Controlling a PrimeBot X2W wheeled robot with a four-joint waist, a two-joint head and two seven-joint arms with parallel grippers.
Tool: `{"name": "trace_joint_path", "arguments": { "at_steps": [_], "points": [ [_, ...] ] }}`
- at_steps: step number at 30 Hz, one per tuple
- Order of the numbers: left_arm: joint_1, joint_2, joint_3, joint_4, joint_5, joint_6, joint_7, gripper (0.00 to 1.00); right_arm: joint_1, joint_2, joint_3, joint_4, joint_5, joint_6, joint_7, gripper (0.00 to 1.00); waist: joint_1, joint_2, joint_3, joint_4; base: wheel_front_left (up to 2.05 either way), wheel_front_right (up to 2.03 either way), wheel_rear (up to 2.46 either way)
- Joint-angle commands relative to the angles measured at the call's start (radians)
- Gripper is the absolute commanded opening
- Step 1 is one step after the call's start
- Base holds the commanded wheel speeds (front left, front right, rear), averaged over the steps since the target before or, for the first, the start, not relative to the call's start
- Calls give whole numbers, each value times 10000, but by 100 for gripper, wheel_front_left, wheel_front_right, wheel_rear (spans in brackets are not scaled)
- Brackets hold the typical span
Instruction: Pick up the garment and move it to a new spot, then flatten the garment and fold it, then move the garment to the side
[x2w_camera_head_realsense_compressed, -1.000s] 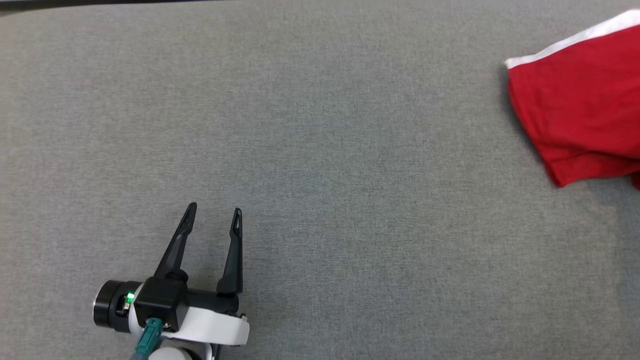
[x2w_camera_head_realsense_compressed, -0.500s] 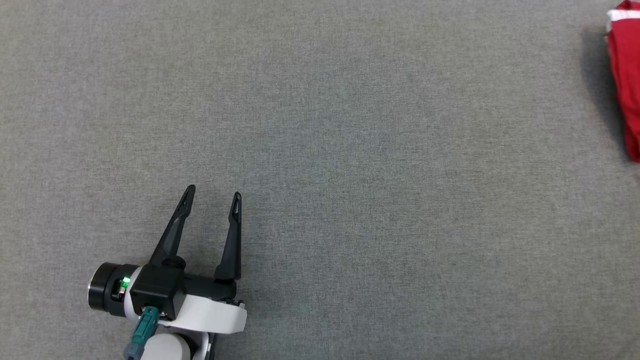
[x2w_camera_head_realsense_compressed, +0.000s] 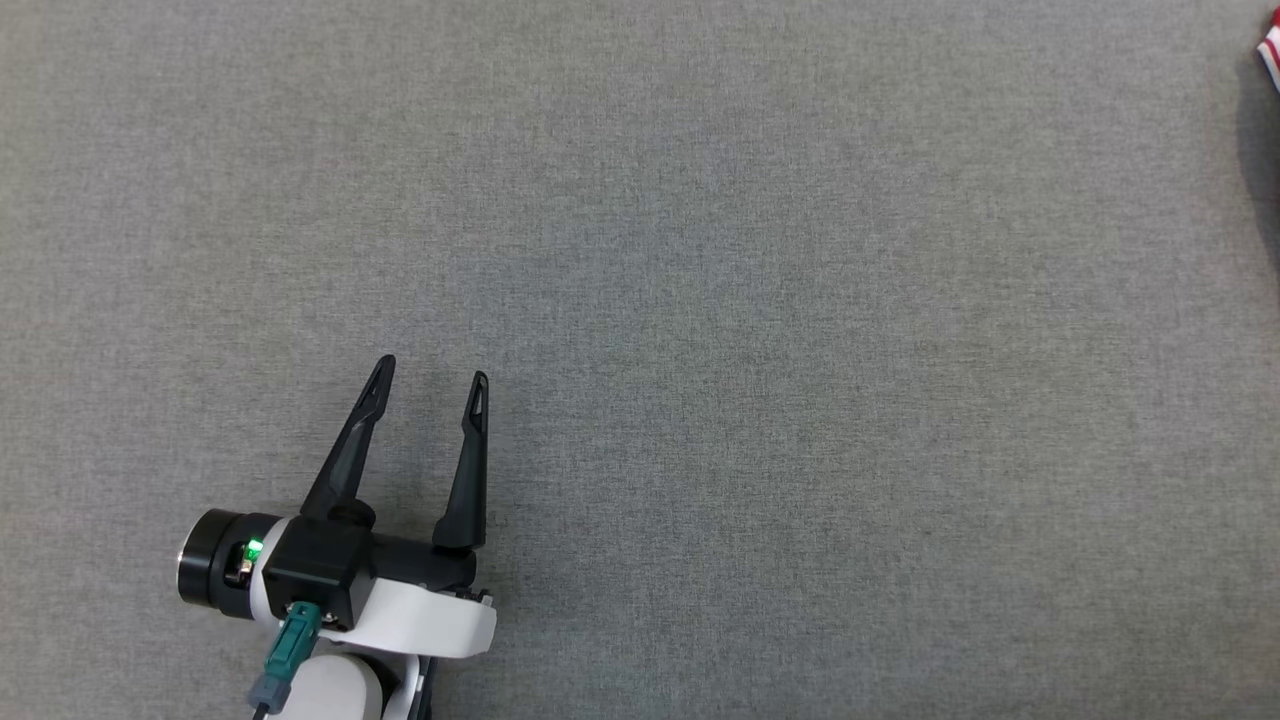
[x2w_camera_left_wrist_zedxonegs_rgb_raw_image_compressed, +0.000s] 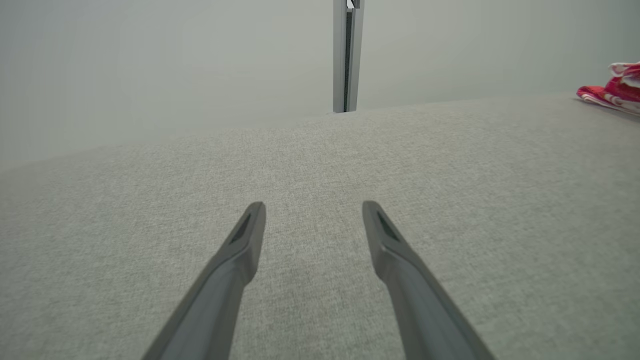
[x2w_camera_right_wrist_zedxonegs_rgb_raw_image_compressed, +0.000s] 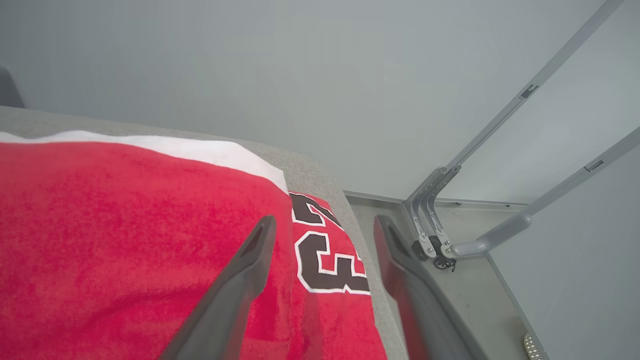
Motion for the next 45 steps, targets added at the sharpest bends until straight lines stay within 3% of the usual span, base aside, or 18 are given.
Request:
{"name": "trace_joint_path", "arguments": {
  "at_steps": [1, 5, 9, 14, 23, 30, 45],
  "points": [
    [-119, 35, -1, 2, 4, 54, -12, 100, -181, 218, -190, 272, -491, -20, -334, 100, 0, 0, -135, 18, 0, 0, 0],
    [109, 36, 17, -3, -220, 180, -12, 100, -54, 1219, -749, 280, -1524, -20, -692, 100, 0, 0, -568, -6, 0, 0, 0],
    [257, 39, 89, -55, -480, 360, -12, 100, 1179, 2664, -1579, -2119, -1702, -20, -690, 100, 0, 0, -1077, -64, 0, 0, 0],
    [520, 35, 169, -57, -928, 600, -12, 100, 3372, 4288, -1624, -5099, -1732, -20, -687, 100, 0, 0, -1894, -45, 0, 0, 0],
    [1082, 33, 382, -73, -1719, 485, -12, 100, 6683, 6657, -2088, -8190, -3085, -15, -682, 100, 0, 0, -3255, 76, 0, 0, 0],
    [1880, 35, 523, 54, -1332, 365, -12, 100, 8369, 7390, -2057, -8967, -3611, -15, -683, 100, 0, 0, -4029, -150, 0, 0, 0],
    [2526, 36, 659, 603, -1157, 463, -12, 100, 9435, 7624, -2023, -9458, -3963, -15, -684, 100, 0, 0, -4672, -445, 0, 0, 0]
  ]
}}
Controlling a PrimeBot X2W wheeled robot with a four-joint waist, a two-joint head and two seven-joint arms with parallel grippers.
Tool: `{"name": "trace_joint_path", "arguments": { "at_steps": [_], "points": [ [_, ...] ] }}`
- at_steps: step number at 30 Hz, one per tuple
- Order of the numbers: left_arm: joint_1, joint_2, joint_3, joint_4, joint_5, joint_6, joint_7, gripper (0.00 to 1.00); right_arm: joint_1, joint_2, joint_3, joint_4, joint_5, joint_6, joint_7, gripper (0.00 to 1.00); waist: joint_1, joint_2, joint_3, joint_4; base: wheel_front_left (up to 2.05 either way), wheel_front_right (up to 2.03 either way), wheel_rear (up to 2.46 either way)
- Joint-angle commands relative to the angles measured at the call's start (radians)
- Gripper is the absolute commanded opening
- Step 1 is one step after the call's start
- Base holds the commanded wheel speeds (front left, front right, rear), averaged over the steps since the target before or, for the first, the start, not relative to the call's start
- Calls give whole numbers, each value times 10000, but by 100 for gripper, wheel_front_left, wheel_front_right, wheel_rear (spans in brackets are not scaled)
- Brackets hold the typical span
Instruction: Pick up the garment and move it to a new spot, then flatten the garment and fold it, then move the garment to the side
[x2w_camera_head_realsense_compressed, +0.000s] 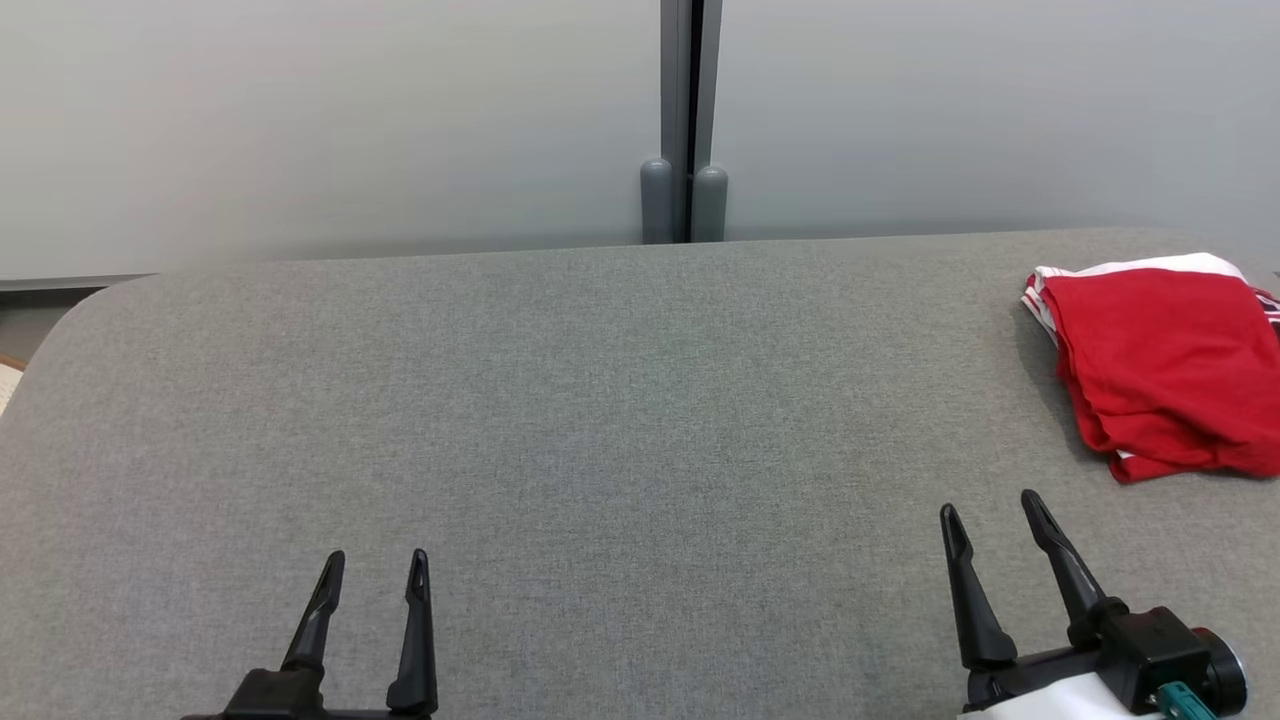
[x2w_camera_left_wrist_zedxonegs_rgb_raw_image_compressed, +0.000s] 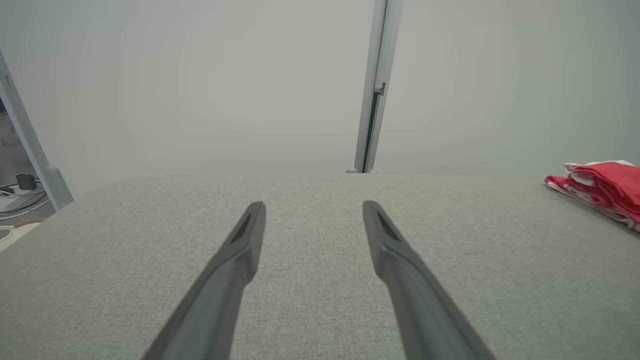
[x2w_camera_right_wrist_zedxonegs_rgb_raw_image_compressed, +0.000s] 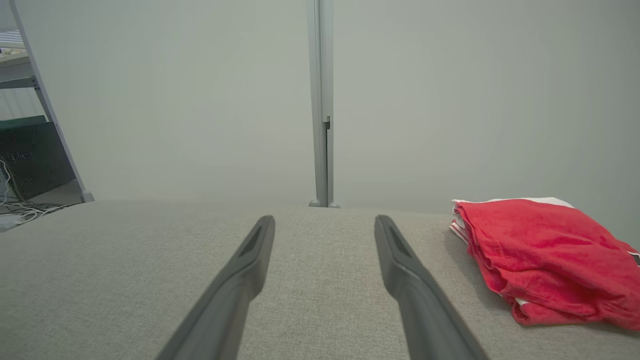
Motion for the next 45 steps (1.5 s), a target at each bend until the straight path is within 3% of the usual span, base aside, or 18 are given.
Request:
{"name": "trace_joint_path", "arguments": {
  "at_steps": [1, 5, 6, 10, 26, 45],
  "points": [
    [20, 35, 25, 30, 40, -5, -10, 100, 12, -11, -25, -55, -18, -10, -1, 100, 0, 0, -10, -3, 0, 0, 0],
    [-7, 36, 31, 39, 89, -1, -10, 100, 48, 5, -88, -111, 118, -10, -1, 100, 0, 0, -40, 7, 0, 0, 0],
    [1, 0, 4, 44, 67, 5, 1, 0, 2, 8, -69, -53, 106, -2, 0, 0, 0, 0, -43, 7, 0, 0, 0],
    [61, -24, -36, 302, -93, -1, 18, 0, 111, 21, -37, 146, 278, 0, 10, 0, 0, 0, -46, 4, 0, 0, 0],
    [-497, 167, 253, 579, -3332, -394, 638, 0, -259, -182, -275, 320, 3708, -1, 617, 0, 0, 0, -52, -40, 0, 0, 0],
    [-1052, 288, 585, 866, -6381, -804, 1280, 0, -591, -298, -580, 468, 6911, -1, 1259, 0, 0, 0, -60, -92, 0, 0, 0]
  ]
}}
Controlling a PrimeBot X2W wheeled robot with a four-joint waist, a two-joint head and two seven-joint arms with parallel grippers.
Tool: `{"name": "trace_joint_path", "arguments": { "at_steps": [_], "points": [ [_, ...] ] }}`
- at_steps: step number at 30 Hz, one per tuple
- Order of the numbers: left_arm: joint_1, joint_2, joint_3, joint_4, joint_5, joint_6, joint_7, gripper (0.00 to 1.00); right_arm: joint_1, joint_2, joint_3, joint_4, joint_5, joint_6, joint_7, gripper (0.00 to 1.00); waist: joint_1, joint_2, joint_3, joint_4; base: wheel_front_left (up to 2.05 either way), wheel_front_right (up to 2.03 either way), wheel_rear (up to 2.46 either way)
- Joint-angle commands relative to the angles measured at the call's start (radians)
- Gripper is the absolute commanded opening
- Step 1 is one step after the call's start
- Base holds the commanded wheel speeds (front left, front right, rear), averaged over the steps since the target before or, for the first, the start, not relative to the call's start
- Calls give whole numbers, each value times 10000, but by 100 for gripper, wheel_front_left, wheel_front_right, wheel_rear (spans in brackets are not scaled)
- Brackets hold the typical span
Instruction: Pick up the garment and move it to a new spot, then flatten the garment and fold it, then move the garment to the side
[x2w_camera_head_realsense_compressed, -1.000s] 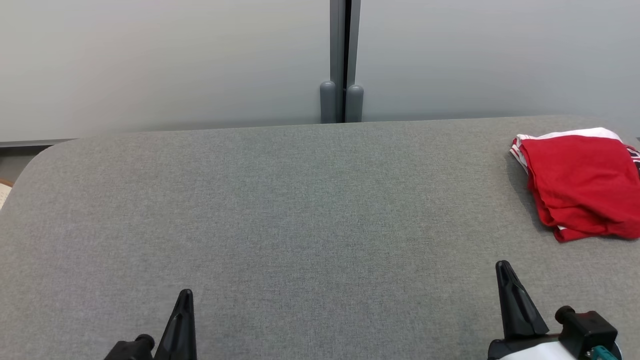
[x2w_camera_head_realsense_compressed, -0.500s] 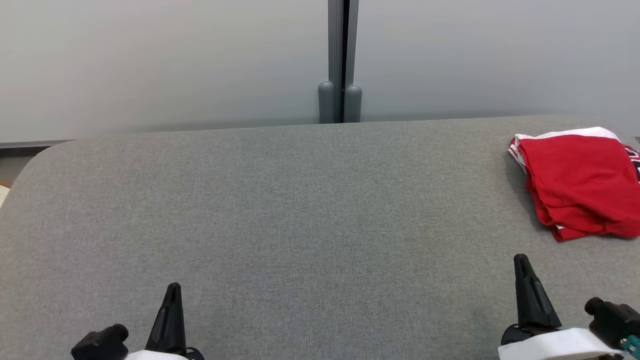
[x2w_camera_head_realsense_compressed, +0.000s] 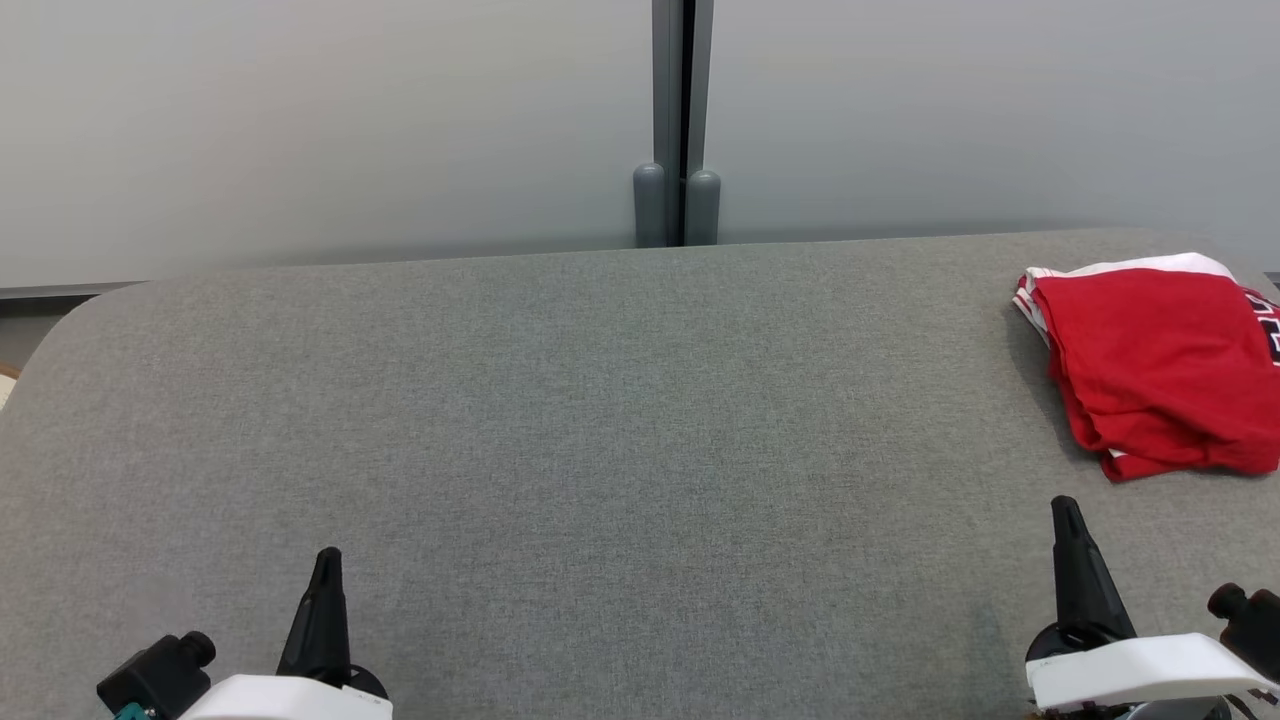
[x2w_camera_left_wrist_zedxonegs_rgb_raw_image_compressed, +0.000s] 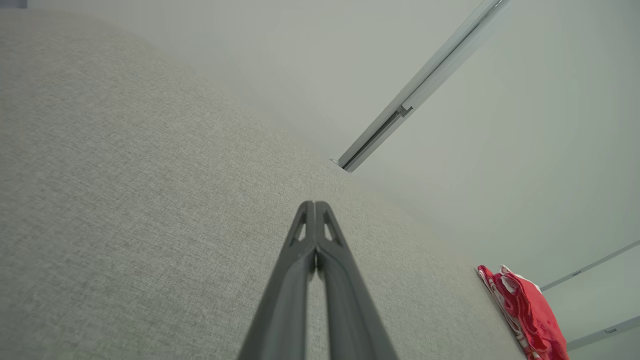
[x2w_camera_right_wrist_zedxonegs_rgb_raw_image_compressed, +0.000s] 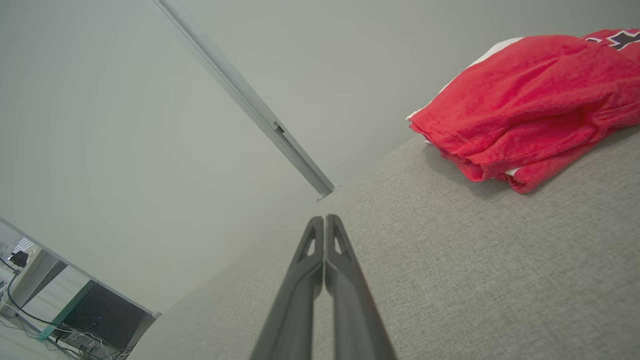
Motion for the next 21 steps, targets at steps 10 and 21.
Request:
{"name": "trace_joint_path", "arguments": {
  "at_steps": [10, 21],
  "points": [
    [-562, 92, 257, 8, -1568, -258, 345, 0, -379, -107, -234, -48, 1661, 0, 359, 0, 0, -1, -4, -28, 0, 0, 0],
    [-782, 112, 454, 119, -2886, -434, 670, 0, -532, -125, -421, 28, 3048, 0, 682, 0, 0, -1, -8, -58, 0, 0, 0]
  ]
}}
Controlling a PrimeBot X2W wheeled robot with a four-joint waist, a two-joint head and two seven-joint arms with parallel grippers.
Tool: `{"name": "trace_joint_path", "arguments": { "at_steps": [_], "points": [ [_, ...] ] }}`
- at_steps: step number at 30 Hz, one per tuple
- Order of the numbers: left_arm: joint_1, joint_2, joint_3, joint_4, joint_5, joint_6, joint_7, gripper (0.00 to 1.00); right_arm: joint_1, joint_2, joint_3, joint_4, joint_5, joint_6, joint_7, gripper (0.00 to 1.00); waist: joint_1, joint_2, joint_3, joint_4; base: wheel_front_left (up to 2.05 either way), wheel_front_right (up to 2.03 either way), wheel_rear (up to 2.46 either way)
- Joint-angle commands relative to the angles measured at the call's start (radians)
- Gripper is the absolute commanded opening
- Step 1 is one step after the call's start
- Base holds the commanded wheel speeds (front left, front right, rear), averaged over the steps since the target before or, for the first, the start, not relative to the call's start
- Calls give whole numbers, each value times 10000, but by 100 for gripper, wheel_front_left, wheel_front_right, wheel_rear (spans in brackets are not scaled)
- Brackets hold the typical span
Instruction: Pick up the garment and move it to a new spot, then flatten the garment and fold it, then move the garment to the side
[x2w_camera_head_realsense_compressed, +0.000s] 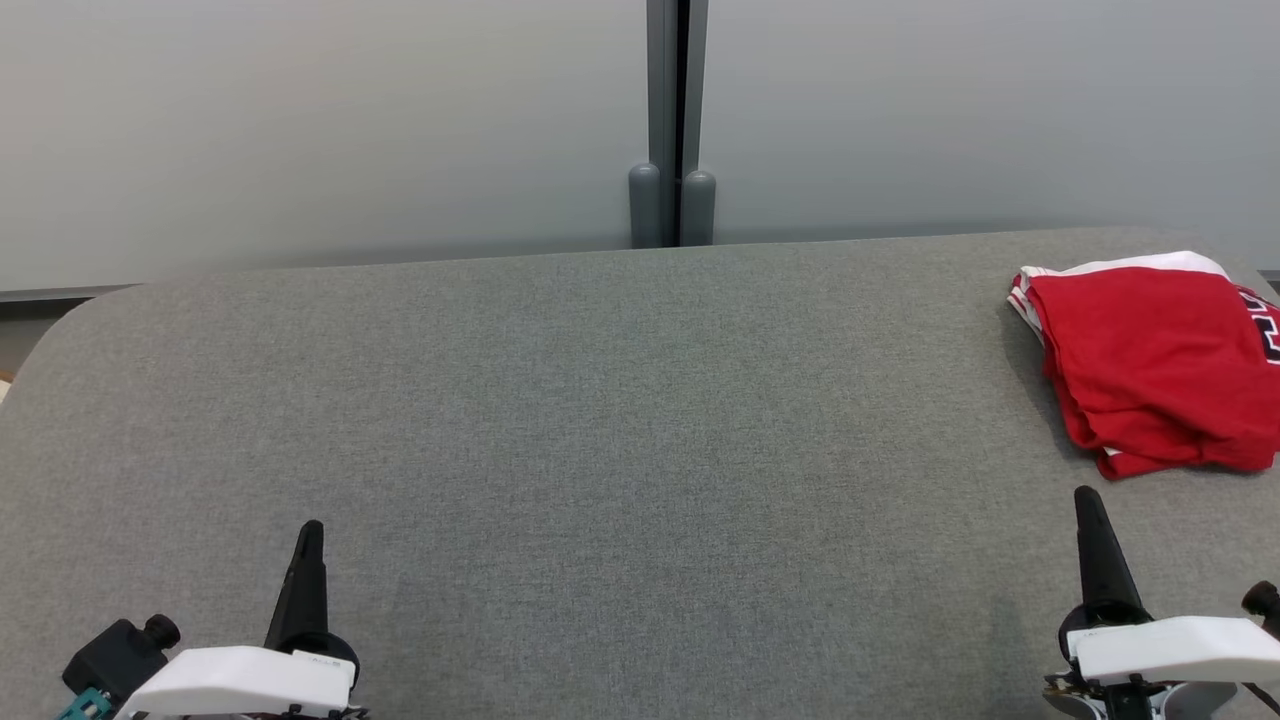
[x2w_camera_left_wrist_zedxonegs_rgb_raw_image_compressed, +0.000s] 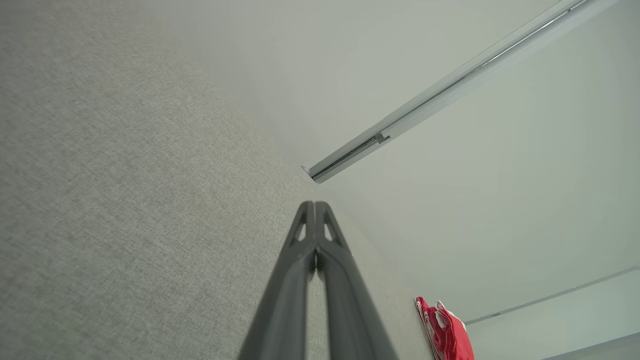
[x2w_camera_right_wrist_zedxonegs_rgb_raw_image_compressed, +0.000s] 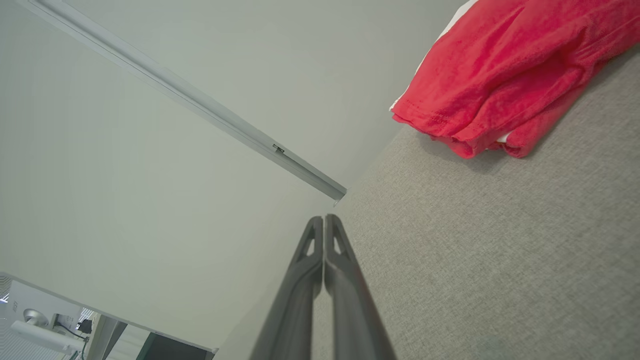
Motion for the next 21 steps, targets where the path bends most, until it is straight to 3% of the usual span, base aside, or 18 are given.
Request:
{"name": "trace_joint_path", "arguments": {
  "at_steps": [1, 21],
  "points": [
    [-260, 60, 95, -53, -323, -84, 60, 0, -262, -73, -76, -57, 358, 2, 84, 0, 0, 0, -1, -4, 0, 0, 0],
    [-591, 67, 419, 126, -2266, -347, 570, 0, -468, -71, -385, 66, 2398, 2, 597, 0, 0, 0, -8, -56, 0, 0, 0]
  ]
}}
